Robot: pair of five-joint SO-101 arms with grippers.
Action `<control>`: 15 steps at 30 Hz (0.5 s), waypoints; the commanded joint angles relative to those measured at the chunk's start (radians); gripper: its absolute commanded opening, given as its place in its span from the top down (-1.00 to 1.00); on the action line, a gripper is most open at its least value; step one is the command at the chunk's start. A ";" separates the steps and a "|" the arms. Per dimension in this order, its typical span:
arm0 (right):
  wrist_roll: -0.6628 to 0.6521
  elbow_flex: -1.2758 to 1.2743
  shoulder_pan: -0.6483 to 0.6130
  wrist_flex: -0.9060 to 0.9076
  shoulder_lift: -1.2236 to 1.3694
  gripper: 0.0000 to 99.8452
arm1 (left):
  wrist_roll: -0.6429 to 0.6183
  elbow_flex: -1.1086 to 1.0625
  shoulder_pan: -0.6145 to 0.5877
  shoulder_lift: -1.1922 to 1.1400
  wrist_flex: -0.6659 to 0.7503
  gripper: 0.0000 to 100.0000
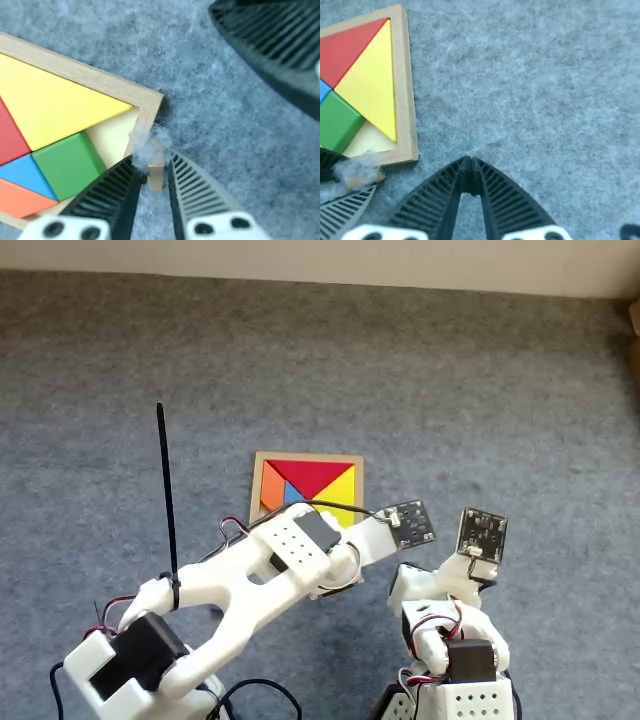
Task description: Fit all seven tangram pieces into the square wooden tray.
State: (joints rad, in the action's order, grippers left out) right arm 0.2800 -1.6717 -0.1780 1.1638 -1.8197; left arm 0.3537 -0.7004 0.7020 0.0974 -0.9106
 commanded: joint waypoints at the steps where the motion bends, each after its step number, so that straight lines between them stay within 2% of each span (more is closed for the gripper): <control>1: -0.006 -0.157 0.012 -0.036 -0.015 0.98 | -0.005 0.038 0.007 0.062 0.008 0.99; 4: -0.006 -0.157 0.012 -0.036 -0.015 0.98 | -0.017 0.036 0.002 0.125 0.006 0.99; 15: -0.006 -0.157 0.012 -0.036 -0.015 0.98 | -0.379 0.007 -0.113 0.246 0.060 0.99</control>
State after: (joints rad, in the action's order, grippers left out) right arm 0.2800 -1.6717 -0.1780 1.1638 -1.8197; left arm 0.1051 -0.7004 0.6421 0.3015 -0.8968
